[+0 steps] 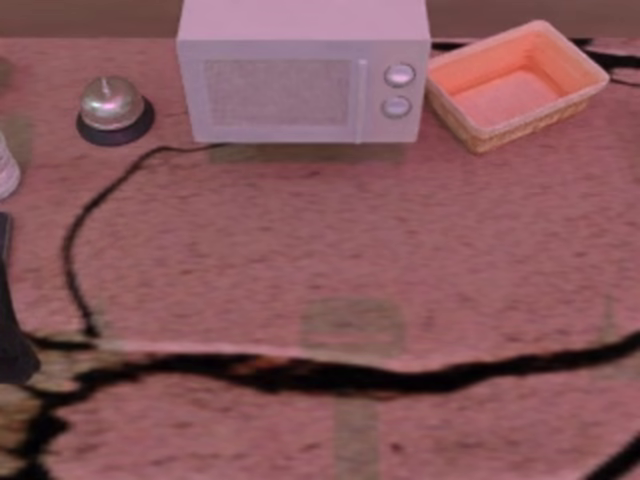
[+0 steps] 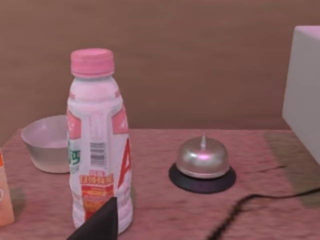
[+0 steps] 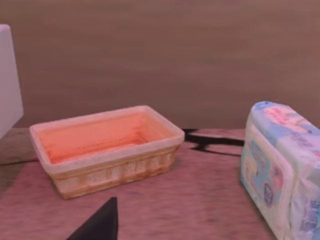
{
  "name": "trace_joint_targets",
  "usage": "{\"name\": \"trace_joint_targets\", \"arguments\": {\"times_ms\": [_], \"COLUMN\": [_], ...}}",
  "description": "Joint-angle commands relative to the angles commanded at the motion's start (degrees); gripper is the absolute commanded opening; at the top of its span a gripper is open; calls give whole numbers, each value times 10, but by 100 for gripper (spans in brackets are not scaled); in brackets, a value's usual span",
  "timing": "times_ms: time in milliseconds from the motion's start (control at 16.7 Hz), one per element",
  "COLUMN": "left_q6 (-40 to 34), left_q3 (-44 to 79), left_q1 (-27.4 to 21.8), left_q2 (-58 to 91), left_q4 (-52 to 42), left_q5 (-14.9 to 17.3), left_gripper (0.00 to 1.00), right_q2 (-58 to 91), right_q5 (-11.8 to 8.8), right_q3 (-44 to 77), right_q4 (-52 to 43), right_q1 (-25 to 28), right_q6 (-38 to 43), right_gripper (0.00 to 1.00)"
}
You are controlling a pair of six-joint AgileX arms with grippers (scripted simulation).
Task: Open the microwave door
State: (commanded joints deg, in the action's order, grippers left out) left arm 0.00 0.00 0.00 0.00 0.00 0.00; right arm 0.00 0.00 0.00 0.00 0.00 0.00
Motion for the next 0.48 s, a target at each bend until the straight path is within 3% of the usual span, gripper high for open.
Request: {"name": "trace_joint_targets", "arguments": {"times_ms": [240,480], "left_q6": [-5,-32], "left_q3": [17,109], "left_q1": [-10,-66], "left_q2": [18,126], "left_q4": [-2,-10], "left_q5": [-9,-59], "left_gripper": [100,100], "right_q2": [0,0], "right_q5": [0,0], "right_q3": [0,0], "right_q4": [0,0], "right_q1": [0,0], "right_q6": [0,0], "right_gripper": [100,100]}}
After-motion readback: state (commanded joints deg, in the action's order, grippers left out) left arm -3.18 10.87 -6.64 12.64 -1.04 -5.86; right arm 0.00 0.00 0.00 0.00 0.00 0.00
